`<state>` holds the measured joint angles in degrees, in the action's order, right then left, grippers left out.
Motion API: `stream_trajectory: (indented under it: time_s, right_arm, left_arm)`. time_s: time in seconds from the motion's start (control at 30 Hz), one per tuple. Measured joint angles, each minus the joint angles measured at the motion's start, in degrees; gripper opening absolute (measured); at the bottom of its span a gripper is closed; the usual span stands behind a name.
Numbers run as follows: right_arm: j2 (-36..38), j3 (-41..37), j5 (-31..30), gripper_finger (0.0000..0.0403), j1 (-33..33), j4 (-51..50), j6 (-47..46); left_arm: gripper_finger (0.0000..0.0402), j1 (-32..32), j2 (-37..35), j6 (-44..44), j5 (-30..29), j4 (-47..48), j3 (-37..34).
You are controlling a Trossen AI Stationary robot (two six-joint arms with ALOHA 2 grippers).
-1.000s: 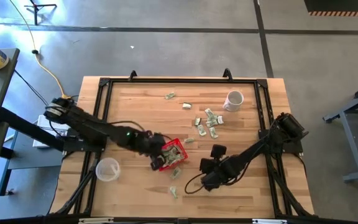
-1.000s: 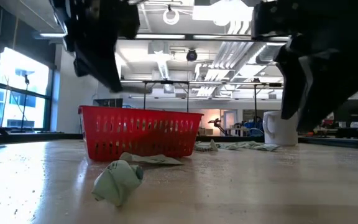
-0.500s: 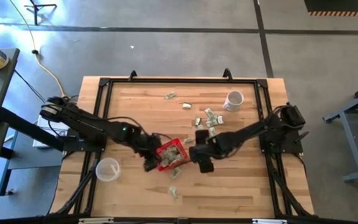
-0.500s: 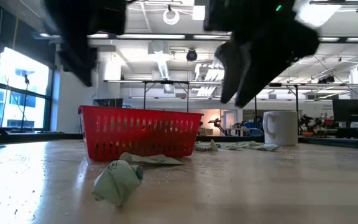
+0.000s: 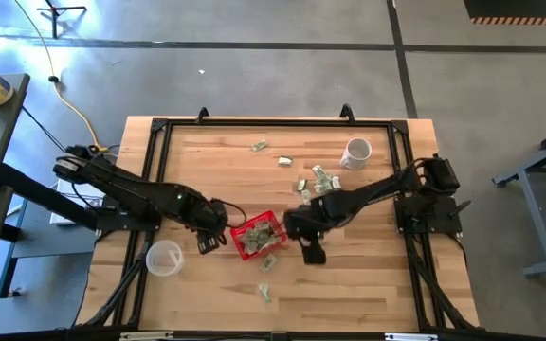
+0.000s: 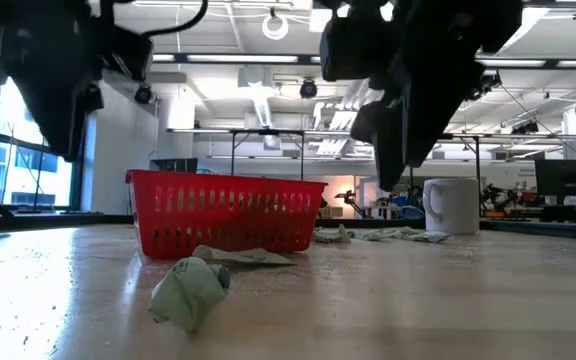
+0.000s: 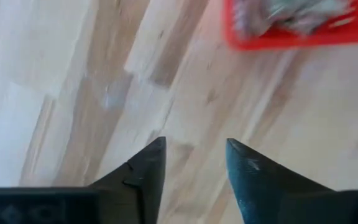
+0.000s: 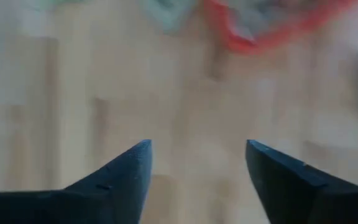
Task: Pick and place Stevia / Truvia into bins
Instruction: Adjust the red basket on the table, then put the green stevia packet into the red basket
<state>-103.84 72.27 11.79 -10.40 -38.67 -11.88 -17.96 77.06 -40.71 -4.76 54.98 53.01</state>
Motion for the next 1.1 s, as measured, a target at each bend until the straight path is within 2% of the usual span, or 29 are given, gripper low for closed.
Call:
stream_trajectory:
  time_s: [0.1, 0.27, 0.33, 0.5, 0.67, 0.83, 0.9, 0.97, 1.03, 1.1]
  right_arm:
    - [-1.8, 0.0, 0.3, 0.0188, -0.7, 3.8, -3.0]
    - [-5.5, 0.0, 4.9, 0.0053, -0.4, 9.2, -5.0]
    - [-6.1, 0.0, 5.7, 0.0015, -0.9, 11.3, -4.4]
    - [-6.1, 0.0, 3.5, 0.0027, -1.6, 16.3, -2.4]
    - [-7.0, 0.0, 0.7, 0.0003, -0.2, 22.3, 1.9]
    - [-9.7, 0.0, -9.4, 0.0020, 4.6, 26.6, 3.4]
    - [-9.3, 1.0, -9.6, 0.0024, 6.6, 25.4, 0.3]
    - [-7.6, 2.0, -6.3, 0.0025, 7.4, 22.4, 0.8]
    - [-5.6, 2.5, -3.0, 0.0024, 6.8, 19.6, 3.2]
    - [-3.9, 2.5, -2.3, 0.0024, 5.7, 15.2, 5.0]
  left_arm:
    - [0.0172, 0.0, 0.0, -2.5, 0.2, -1.8, -3.2]
    - [0.0130, -0.1, 0.0, -7.6, 3.5, -1.9, -6.1]
    - [0.0117, -0.1, 0.0, -8.0, 4.0, -2.0, -6.1]
    - [0.0093, -0.1, 0.0, -8.9, 3.9, -2.7, -6.1]
    - [0.0083, 0.0, 0.0, -9.1, 3.7, -2.9, -6.1]
    - [0.0085, 0.0, 0.0, -9.1, 3.8, -4.9, -6.1]
    - [0.0083, 0.0, 0.0, -10.3, 6.0, -7.3, -6.1]
    - [0.0080, -0.1, 0.0, -12.7, 7.2, -10.2, -6.1]
    - [0.0076, -0.2, 0.0, -15.7, 6.4, -11.7, -6.1]
    - [0.0073, -0.1, 0.0, -18.9, 5.0, -11.4, -6.1]
